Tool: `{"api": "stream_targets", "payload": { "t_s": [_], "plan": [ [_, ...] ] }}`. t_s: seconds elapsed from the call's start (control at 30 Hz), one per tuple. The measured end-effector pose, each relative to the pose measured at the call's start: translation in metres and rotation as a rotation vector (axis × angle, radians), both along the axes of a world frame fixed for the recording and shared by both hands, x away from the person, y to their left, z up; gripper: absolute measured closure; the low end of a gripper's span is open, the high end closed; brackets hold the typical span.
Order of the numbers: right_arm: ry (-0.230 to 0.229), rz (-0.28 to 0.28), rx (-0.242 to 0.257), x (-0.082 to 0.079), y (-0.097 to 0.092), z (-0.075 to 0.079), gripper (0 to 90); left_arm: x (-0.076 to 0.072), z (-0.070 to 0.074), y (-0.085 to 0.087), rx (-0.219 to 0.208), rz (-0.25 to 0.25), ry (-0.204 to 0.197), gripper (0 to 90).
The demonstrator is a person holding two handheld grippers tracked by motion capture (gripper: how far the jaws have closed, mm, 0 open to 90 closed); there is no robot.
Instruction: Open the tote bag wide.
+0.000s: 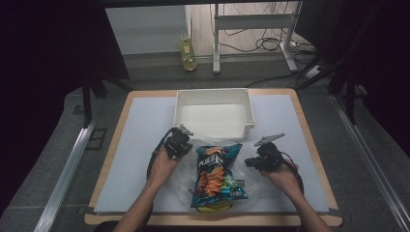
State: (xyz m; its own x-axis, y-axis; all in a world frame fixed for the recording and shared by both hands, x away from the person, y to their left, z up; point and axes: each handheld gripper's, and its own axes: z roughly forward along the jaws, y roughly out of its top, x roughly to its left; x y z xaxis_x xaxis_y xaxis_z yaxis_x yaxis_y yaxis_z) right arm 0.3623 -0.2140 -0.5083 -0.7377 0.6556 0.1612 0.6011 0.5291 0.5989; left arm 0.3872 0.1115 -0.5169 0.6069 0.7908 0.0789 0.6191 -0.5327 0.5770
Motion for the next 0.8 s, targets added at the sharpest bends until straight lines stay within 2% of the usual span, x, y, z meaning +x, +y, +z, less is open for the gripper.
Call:
{"api": "stream_targets", "payload": {
  "t_s": [0.1, 0.13, 0.2, 0.23, 0.27, 0.33, 0.4, 0.43, 0.47, 0.5, 0.53, 0.57, 0.6, 0.63, 0.67, 0.7, 0.77, 0.8],
  "plan": [
    [-0.004, -0.001, -0.030, 0.000, 0.000, -0.004, 86.7, 0.003, -0.005, 0.001, -0.013, 0.005, 0.020, 89.2],
    [-0.004, -0.001, -0.030, 0.000, 0.000, -0.004, 86.7, 0.002, -0.004, 0.001, -0.028, -0.002, 0.025, 89.2],
    [0.000, -0.001, -0.035, 0.000, -0.002, -0.005, 86.7, -0.003, 0.000, 0.000, -0.104, -0.042, 0.032, 88.7],
    [0.000, -0.001, -0.035, 0.000, -0.002, -0.005, 86.7, -0.006, 0.003, -0.001, -0.125, -0.060, 0.035, 88.7],
    [0.005, -0.004, -0.026, 0.000, -0.003, -0.006, 86.7, -0.008, 0.005, -0.004, -0.122, -0.077, 0.039, 88.4],
    [0.011, -0.005, -0.023, 0.001, -0.003, -0.006, 87.0, -0.008, 0.003, -0.011, -0.073, -0.097, 0.042, 87.7],
    [0.009, -0.004, -0.027, 0.001, -0.003, -0.006, 87.2, -0.006, 0.001, -0.011, -0.057, -0.097, 0.047, 87.7],
    [0.005, -0.001, -0.030, 0.001, -0.003, -0.006, 88.3, -0.004, -0.002, -0.012, -0.005, -0.083, 0.030, 87.8],
    [0.000, -0.006, -0.034, 0.000, -0.004, -0.006, 89.2, -0.003, -0.005, -0.011, 0.027, -0.079, 0.014, 88.4],
    [-0.004, -0.009, -0.042, 0.000, -0.005, -0.005, 89.4, -0.003, -0.006, -0.008, 0.038, -0.061, -0.010, 89.2],
    [-0.006, -0.012, -0.043, 0.000, -0.006, -0.005, 89.4, -0.003, -0.006, -0.008, 0.038, -0.061, -0.010, 89.2],
    [-0.008, -0.019, -0.047, 0.000, -0.007, -0.005, 89.4, -0.004, -0.007, -0.009, 0.099, -0.049, -0.043, 89.4],
    [-0.011, -0.023, -0.050, 0.000, -0.007, -0.005, 89.5, -0.006, -0.008, -0.008, 0.130, -0.047, -0.060, 89.4],
    [-0.015, -0.025, -0.054, 0.000, -0.008, -0.005, 89.5, -0.006, -0.008, -0.008, 0.130, -0.047, -0.060, 89.4],
    [-0.018, -0.028, -0.058, 0.000, -0.009, -0.005, 89.5, -0.008, -0.008, -0.006, 0.156, -0.025, -0.067, 89.4],
    [-0.018, -0.028, -0.058, 0.000, -0.009, -0.005, 89.5, -0.008, -0.008, -0.006, 0.156, -0.025, -0.067, 89.4],
    [-0.025, -0.047, -0.079, -0.001, -0.017, -0.004, 89.6, -0.010, -0.009, 0.006, 0.180, 0.004, -0.070, 89.5],
    [-0.025, -0.047, -0.079, -0.001, -0.017, -0.004, 89.6, -0.010, -0.009, 0.006, 0.180, 0.004, -0.070, 89.4]
  ]
}}
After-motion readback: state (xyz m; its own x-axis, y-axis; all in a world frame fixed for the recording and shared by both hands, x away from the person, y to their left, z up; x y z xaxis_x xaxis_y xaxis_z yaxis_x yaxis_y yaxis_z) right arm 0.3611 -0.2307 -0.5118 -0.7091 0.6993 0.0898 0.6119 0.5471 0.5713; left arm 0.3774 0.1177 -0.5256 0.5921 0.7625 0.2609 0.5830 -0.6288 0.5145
